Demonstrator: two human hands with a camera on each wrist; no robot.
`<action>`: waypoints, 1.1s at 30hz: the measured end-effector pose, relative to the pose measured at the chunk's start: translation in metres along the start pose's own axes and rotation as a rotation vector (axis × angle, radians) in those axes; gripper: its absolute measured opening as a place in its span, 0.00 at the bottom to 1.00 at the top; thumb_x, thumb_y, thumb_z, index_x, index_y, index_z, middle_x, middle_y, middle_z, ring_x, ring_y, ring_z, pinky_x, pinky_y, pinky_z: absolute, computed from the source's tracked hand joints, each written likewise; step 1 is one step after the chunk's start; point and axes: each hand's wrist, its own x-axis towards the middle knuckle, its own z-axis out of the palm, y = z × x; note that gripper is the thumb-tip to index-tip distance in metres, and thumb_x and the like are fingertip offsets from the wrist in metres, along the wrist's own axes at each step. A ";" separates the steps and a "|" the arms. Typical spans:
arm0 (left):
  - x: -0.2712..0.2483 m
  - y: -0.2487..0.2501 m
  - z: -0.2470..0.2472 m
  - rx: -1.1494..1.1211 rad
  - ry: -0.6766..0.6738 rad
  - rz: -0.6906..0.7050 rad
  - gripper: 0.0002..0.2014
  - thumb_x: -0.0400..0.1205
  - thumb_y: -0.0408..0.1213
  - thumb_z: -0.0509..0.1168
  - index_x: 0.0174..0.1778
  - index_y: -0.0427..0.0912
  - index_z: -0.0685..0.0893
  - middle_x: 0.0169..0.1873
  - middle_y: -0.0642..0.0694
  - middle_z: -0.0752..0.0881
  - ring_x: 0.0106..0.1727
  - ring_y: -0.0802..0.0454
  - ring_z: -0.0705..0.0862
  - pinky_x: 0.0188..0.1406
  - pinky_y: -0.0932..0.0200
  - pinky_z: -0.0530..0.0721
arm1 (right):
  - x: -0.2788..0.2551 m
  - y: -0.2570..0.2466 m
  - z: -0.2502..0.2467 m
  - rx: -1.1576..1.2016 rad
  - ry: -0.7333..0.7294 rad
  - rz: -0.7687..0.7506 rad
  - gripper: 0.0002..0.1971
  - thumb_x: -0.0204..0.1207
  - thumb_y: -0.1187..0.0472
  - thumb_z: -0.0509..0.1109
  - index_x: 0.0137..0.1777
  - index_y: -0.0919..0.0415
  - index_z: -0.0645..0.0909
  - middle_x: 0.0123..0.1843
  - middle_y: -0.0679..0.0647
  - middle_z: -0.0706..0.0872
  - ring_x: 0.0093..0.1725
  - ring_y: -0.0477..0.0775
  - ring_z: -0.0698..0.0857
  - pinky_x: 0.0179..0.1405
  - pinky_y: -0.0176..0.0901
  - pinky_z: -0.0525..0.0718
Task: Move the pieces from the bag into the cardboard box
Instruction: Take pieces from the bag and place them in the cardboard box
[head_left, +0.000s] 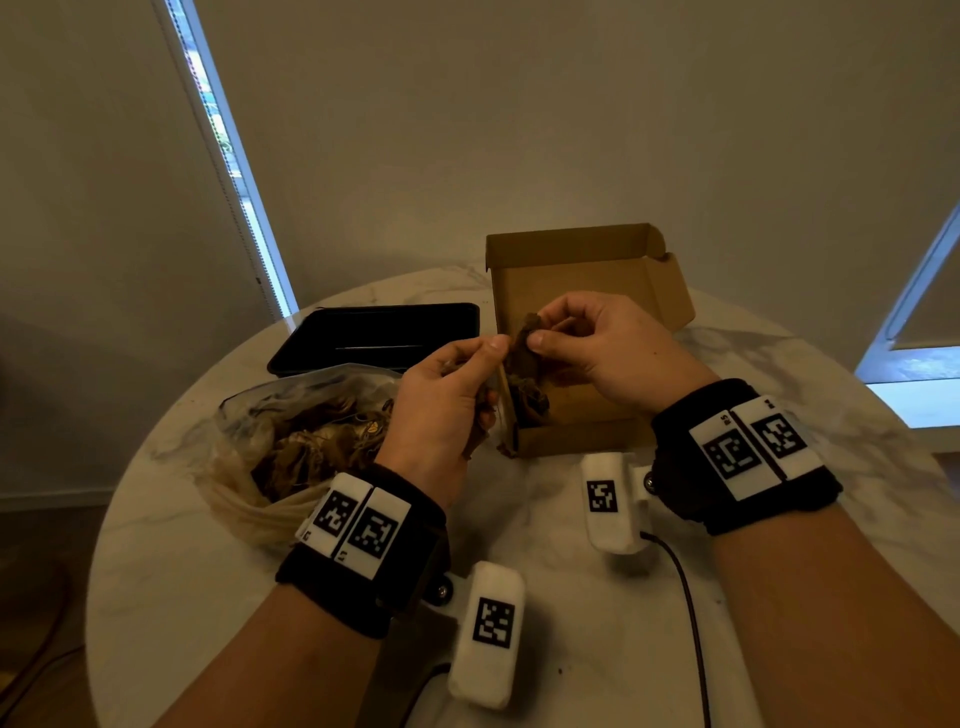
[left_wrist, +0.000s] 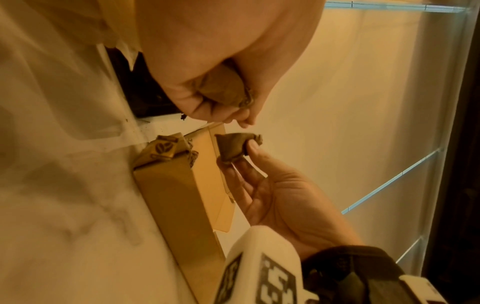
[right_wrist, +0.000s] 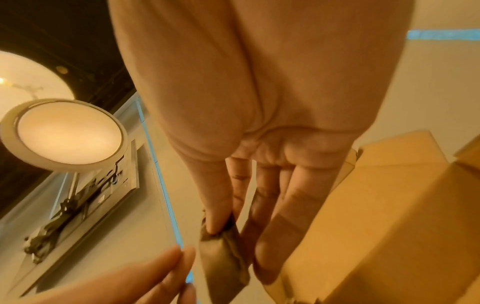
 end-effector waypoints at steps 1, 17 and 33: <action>0.001 -0.001 -0.001 0.029 0.010 -0.004 0.09 0.83 0.40 0.73 0.57 0.43 0.91 0.42 0.41 0.85 0.28 0.57 0.77 0.26 0.64 0.75 | 0.001 0.001 -0.002 -0.029 0.015 0.015 0.01 0.81 0.60 0.74 0.49 0.53 0.85 0.48 0.55 0.92 0.48 0.56 0.93 0.54 0.54 0.92; 0.008 -0.022 0.000 0.335 -0.030 -0.134 0.18 0.82 0.30 0.73 0.66 0.49 0.81 0.53 0.35 0.90 0.28 0.56 0.81 0.33 0.56 0.84 | 0.003 0.004 0.002 -0.320 -0.124 0.163 0.07 0.80 0.64 0.75 0.48 0.49 0.86 0.46 0.50 0.90 0.45 0.49 0.89 0.42 0.40 0.87; 0.011 -0.025 0.000 0.296 -0.039 -0.160 0.21 0.83 0.28 0.71 0.71 0.45 0.77 0.38 0.40 0.83 0.27 0.52 0.78 0.28 0.54 0.79 | 0.013 0.001 0.013 -0.559 -0.179 0.292 0.08 0.77 0.53 0.79 0.50 0.56 0.89 0.46 0.53 0.91 0.47 0.53 0.89 0.47 0.47 0.88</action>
